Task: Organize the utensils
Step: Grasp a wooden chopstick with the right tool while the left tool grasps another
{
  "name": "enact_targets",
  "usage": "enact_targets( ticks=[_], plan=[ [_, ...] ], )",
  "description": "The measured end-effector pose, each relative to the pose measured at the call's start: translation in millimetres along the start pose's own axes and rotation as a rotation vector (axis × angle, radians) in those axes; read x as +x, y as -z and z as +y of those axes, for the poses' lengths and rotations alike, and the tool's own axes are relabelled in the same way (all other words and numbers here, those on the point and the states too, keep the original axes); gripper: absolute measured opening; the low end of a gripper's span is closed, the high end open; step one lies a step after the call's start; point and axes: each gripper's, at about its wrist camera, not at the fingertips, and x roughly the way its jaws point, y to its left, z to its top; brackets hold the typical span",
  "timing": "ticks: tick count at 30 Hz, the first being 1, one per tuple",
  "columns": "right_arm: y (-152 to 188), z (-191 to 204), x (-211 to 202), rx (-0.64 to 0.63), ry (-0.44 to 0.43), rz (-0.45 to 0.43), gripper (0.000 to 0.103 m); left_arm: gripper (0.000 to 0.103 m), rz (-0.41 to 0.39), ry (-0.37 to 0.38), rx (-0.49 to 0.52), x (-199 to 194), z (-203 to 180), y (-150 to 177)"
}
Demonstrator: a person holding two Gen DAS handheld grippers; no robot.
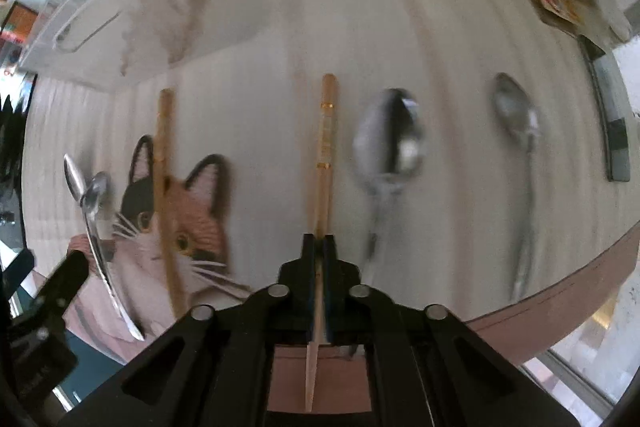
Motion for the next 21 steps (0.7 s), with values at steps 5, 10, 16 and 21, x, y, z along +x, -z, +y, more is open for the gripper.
enact_targets(
  ticks=[5, 10, 16, 21],
  plan=[
    [-2, -25, -5, 0.029, 0.002, 0.014, 0.0, 0.062, 0.046, 0.04, 0.07, 23, -33, -4],
    [-1, -45, -17, 0.086, -0.093, 0.018, 0.0, 0.006, 0.064, 0.04, 0.09, 37, -40, -2],
    [11, -36, -25, 0.063, -0.143, 0.022, 0.005, 0.005, 0.084, 0.062, 0.022, 43, -8, 8],
    [17, -21, -17, 0.011, -0.075, 0.034, 0.009, 0.005, 0.084, 0.068, -0.005, 49, 6, 13]
  ],
)
